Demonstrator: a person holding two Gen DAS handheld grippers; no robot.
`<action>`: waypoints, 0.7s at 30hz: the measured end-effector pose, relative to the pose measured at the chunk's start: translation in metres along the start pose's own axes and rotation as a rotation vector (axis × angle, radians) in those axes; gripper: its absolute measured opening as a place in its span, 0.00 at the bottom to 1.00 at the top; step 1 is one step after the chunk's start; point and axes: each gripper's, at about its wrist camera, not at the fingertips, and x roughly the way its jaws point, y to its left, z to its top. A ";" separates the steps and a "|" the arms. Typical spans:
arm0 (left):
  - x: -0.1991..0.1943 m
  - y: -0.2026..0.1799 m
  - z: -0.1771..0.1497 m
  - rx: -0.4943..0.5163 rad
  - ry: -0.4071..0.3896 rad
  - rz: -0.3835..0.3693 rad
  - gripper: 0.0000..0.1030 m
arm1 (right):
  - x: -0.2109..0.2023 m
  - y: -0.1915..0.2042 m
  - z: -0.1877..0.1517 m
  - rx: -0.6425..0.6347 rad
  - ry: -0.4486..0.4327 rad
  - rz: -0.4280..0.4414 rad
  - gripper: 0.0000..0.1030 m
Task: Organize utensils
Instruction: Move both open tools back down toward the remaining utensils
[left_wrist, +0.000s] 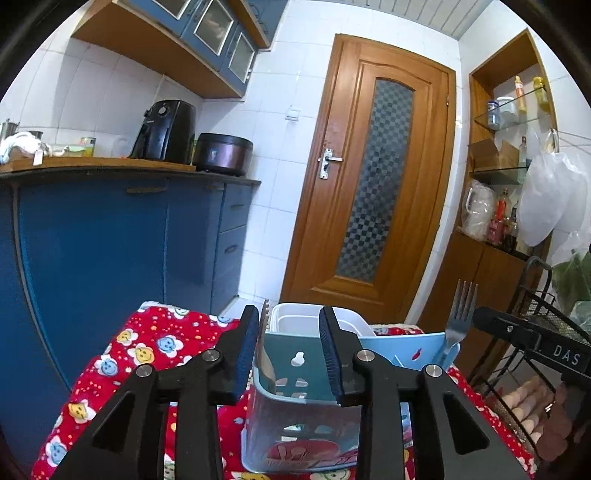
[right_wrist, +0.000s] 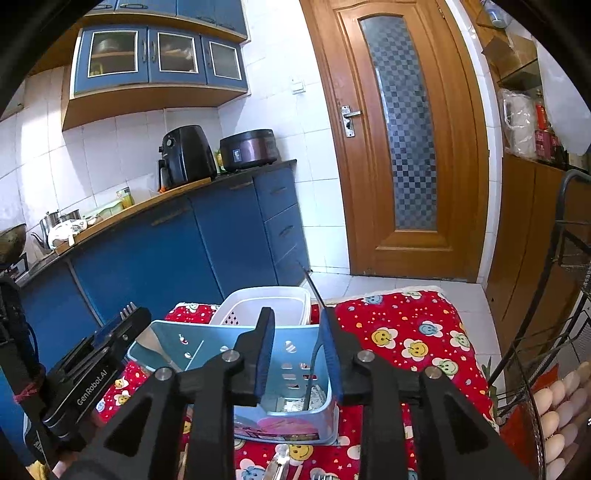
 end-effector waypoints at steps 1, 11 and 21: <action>-0.002 0.000 0.000 0.002 0.001 0.000 0.34 | -0.002 0.000 0.000 0.002 -0.002 0.001 0.28; -0.016 0.000 0.007 0.004 0.033 0.002 0.34 | -0.021 -0.006 -0.003 0.038 -0.003 0.016 0.28; -0.041 0.004 0.004 0.015 0.100 -0.007 0.36 | -0.040 -0.017 -0.019 0.085 0.034 0.023 0.28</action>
